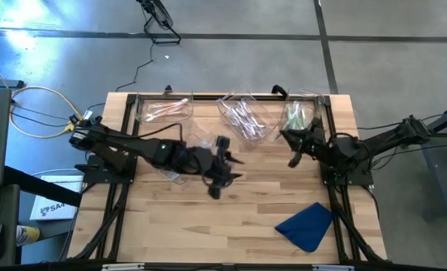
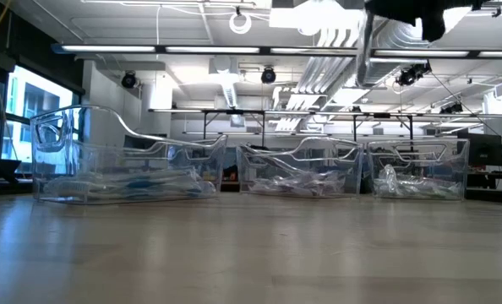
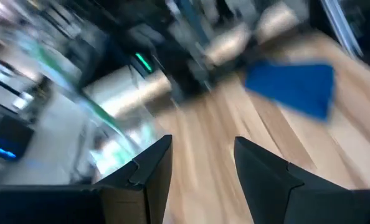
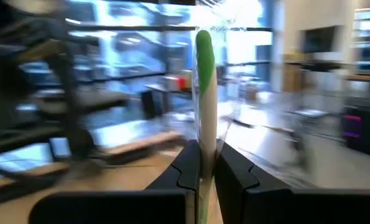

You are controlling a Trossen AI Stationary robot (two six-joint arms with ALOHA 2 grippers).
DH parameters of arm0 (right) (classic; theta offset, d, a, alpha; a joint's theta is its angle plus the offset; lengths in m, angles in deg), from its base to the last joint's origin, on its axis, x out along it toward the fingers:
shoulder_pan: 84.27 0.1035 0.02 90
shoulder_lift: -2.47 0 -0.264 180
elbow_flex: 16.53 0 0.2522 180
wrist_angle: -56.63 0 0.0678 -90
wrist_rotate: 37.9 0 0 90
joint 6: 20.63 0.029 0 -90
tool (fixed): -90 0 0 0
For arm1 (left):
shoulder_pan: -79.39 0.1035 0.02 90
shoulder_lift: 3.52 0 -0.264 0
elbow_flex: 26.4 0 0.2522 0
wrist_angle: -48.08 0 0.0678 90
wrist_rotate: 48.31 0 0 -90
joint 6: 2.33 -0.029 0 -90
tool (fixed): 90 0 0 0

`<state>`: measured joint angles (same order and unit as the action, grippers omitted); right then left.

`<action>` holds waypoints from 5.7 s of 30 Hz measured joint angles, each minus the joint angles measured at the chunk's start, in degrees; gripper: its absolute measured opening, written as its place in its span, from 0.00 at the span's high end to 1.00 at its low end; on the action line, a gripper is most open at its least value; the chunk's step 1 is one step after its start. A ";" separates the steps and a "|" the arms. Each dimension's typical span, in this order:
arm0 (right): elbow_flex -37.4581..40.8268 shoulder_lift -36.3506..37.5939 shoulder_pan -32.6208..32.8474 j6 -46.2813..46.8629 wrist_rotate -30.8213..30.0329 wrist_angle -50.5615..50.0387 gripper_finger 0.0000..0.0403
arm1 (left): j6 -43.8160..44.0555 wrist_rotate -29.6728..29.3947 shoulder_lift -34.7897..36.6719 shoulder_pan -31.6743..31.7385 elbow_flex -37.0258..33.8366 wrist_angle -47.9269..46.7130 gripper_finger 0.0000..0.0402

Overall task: Pick & Place Toothbrushes
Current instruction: Put the green toothbrush into the top right transparent bin, then return to Home Position

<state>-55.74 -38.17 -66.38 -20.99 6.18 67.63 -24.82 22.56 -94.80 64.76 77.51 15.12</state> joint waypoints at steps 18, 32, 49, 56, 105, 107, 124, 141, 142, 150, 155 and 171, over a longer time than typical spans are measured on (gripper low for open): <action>0.00 -0.15 -8.99 4.59 -24.19 -11.24 0.95 | 4.35 -14.55 5.92 -9.91 -9.18 -0.46 0.59; 0.00 -1.32 -30.30 23.48 -13.03 -32.03 0.95 | 5.02 -14.41 8.02 -11.27 -12.77 -0.23 0.59; 0.00 -3.89 -42.40 28.93 -0.44 -37.42 0.54 | 6.03 -14.32 8.00 -11.27 -12.71 2.10 0.59; 0.00 -1.71 -42.40 24.13 -0.40 -35.34 0.51 | 5.88 -14.32 8.00 -11.27 -12.70 2.18 0.59; 0.00 9.09 -28.51 20.21 46.22 -15.85 0.98 | -7.74 -14.52 7.81 -11.21 -12.62 8.77 0.59; 0.00 7.78 -27.46 20.21 47.36 -13.33 0.98 | -7.72 -14.52 7.51 -11.21 -12.59 10.99 0.59; -0.02 -0.23 -18.54 19.09 51.91 -5.65 0.98 | -6.63 -14.46 5.18 -10.78 -12.64 15.31 0.59; -0.02 -0.59 -12.57 16.45 46.58 -1.84 0.98 | -1.88 -7.88 4.66 -2.06 -12.51 19.01 0.59; -0.02 -0.62 -12.11 16.48 45.55 -1.78 0.99 | -1.30 -4.34 4.66 -0.26 -12.51 18.95 0.59; -0.02 -0.95 -9.37 16.30 44.29 -1.86 0.99 | 2.42 18.73 4.66 11.23 -12.51 19.51 0.76; -0.02 -0.96 -8.36 15.10 44.29 -1.82 0.99 | -0.70 20.08 4.68 12.05 -12.51 19.49 0.96; -0.02 -0.96 -8.39 15.27 41.67 -1.89 0.99 | -10.13 18.20 12.74 9.40 -14.62 14.48 1.00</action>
<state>-55.76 -39.13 -74.78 -5.72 47.84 65.75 -34.96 40.76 -82.06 74.16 62.89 29.61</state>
